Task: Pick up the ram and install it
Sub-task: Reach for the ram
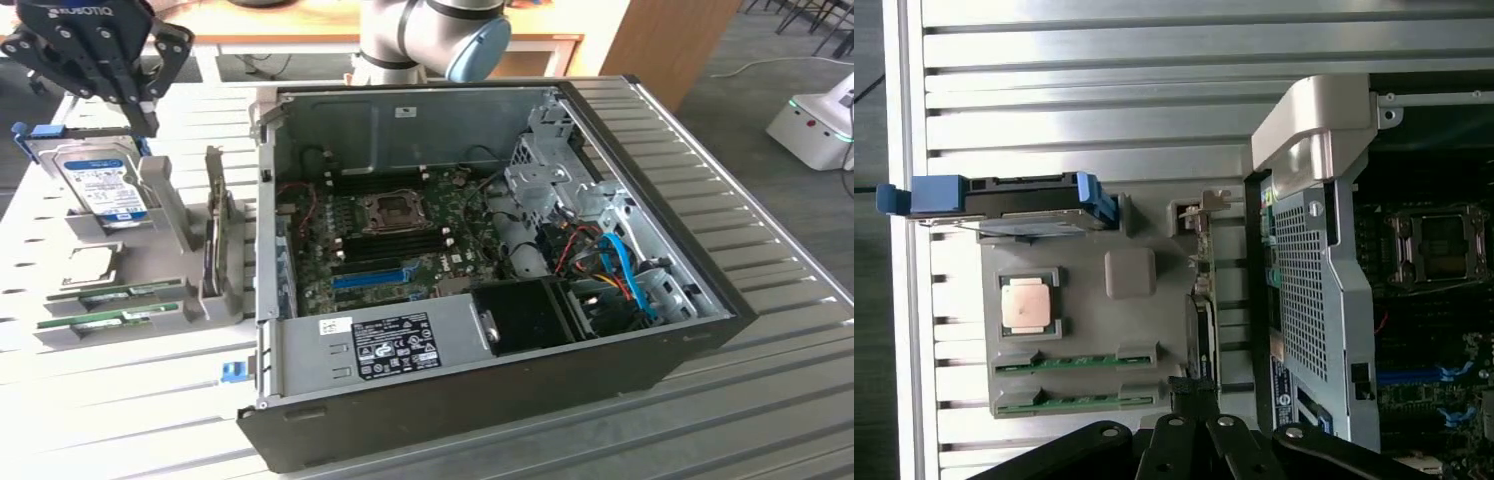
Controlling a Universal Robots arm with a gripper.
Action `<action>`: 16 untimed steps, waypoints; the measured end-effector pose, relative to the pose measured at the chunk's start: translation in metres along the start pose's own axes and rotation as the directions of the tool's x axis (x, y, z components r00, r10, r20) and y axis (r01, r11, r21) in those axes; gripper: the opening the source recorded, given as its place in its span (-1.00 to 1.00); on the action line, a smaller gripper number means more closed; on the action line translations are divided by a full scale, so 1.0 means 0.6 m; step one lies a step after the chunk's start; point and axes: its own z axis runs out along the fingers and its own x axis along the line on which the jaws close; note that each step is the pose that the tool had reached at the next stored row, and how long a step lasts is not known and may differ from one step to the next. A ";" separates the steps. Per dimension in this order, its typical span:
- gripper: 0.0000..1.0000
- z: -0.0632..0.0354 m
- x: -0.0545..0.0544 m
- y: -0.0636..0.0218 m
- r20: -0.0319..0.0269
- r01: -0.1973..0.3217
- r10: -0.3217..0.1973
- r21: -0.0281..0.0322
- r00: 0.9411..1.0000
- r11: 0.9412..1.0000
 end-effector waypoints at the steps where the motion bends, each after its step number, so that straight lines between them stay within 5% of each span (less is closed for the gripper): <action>1: -0.79 0.000 0.004 0.000 0.000 0.000 0.000 0.000 1.000 1.000; 16: -0.79 0.000 0.057 -0.003 0.000 0.000 0.000 0.000 1.000 1.000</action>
